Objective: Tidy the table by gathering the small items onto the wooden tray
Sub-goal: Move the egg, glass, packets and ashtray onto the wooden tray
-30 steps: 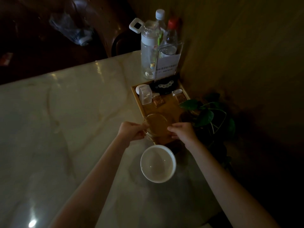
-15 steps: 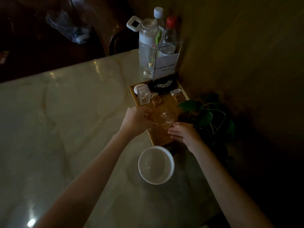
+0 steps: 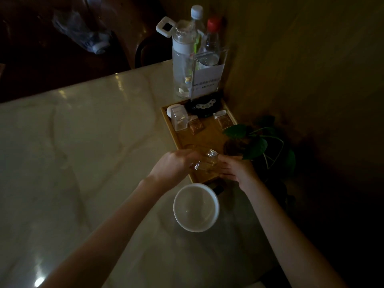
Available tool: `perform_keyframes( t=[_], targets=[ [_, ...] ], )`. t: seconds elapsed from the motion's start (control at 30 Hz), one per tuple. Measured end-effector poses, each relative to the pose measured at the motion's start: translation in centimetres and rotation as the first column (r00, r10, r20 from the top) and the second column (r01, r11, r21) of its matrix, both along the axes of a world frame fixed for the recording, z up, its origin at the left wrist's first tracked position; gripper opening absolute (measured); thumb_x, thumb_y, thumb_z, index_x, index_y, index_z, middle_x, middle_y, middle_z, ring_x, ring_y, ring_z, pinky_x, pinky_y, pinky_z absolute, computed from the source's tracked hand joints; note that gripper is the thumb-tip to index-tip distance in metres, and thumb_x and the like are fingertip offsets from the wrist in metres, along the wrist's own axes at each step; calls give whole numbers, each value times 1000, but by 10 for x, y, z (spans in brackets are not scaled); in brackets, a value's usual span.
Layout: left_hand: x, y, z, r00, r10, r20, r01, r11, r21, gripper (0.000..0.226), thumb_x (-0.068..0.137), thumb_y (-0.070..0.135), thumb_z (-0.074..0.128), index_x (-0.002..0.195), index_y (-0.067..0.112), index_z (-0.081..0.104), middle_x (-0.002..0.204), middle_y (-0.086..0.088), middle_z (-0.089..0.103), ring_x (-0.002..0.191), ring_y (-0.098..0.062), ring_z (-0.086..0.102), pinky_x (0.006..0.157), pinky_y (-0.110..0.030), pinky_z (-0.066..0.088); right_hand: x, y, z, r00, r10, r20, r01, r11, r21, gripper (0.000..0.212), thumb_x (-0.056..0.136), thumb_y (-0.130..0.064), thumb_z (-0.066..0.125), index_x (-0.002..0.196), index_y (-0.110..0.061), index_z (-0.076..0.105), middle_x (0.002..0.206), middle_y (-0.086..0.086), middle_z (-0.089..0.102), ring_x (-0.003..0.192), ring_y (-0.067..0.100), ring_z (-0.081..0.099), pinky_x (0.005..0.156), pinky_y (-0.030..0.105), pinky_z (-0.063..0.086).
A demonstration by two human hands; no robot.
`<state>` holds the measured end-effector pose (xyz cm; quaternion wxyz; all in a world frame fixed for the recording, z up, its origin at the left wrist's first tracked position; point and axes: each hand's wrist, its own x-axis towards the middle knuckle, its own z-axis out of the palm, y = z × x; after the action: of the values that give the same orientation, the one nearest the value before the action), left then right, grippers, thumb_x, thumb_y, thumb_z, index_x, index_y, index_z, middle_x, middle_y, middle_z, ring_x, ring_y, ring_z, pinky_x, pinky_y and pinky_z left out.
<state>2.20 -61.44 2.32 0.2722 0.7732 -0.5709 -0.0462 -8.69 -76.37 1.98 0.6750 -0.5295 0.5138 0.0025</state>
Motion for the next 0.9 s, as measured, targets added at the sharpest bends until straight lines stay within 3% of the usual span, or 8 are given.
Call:
perform_keyframes(
  t=[0.13, 0.2, 0.3, 0.37, 0.47, 0.6, 0.8, 0.9],
  targets=[
    [4, 5, -12, 995, 69, -74, -70, 998, -8, 37, 69, 13, 69, 104, 19, 58, 118, -8, 64, 91, -25, 68, 63, -39, 59, 7, 0, 6, 999, -19, -29, 18, 1000, -22, 23, 84, -8, 61, 107, -3, 57, 98, 11, 62, 68, 15, 60, 50, 18, 51],
    [6, 8, -22, 985, 143, -93, -140, 989, 44, 51, 66, 15, 76, 114, 13, 58, 133, -11, 53, 106, -28, 62, 74, -44, 57, 11, 1, 7, 998, -48, -36, 46, 998, -42, 8, 83, -6, 62, 90, -8, 59, 95, 9, 60, 73, 16, 60, 52, 17, 51],
    [7, 15, -32, 905, 321, -281, -307, 947, 93, 73, 59, 17, 83, 125, 11, 52, 129, -12, 55, 106, -25, 60, 83, -37, 53, 15, 3, 8, 997, -79, -16, 78, 996, -50, 15, 83, -3, 62, 74, -14, 55, 95, 10, 59, 88, 21, 59, 62, 23, 53],
    [9, 17, -33, 728, 437, -528, -435, 890, 138, 68, 61, 9, 81, 123, 9, 53, 111, -10, 65, 93, -17, 63, 83, -32, 52, 16, 4, 7, 996, -83, -17, 81, 995, -62, 15, 82, -4, 62, 74, -14, 56, 100, 12, 61, 91, 21, 59, 70, 26, 54],
    [8, 21, -29, 363, 419, -832, -484, 848, 216, 47, 73, -4, 68, 117, 4, 58, 99, -8, 66, 83, -5, 64, 88, -29, 52, 14, 4, 5, 996, -91, -15, 90, 992, -84, 15, 84, -5, 61, 75, -16, 57, 108, 14, 63, 91, 20, 58, 75, 27, 52],
    [4, 17, -28, 194, 390, -900, -482, 837, 259, 30, 85, 3, 54, 114, 8, 61, 107, -7, 66, 100, -13, 61, 93, -26, 46, 14, 3, -1, 994, -105, -28, 102, 990, -101, 6, 85, -7, 61, 90, -11, 60, 111, 13, 61, 95, 20, 57, 84, 29, 49],
    [-2, 6, -31, 245, 439, -864, -456, 839, 297, 35, 87, 9, 54, 122, 12, 56, 114, 0, 61, 105, -12, 55, 93, -29, 43, 7, 3, -4, 996, -88, -24, 83, 981, -178, 7, 83, -6, 62, 85, -12, 62, 109, 14, 65, 94, 24, 61, 82, 32, 50],
    [-5, 4, -33, 264, 453, -852, -451, 838, 305, 37, 88, 8, 52, 125, 14, 53, 113, 1, 60, 102, -11, 54, 88, -28, 42, 4, 3, -6, 997, -79, 14, 80, 971, -224, 13, 83, 0, 61, 95, 2, 63, 108, 19, 65, 95, 23, 60, 87, 33, 49]
  ],
)
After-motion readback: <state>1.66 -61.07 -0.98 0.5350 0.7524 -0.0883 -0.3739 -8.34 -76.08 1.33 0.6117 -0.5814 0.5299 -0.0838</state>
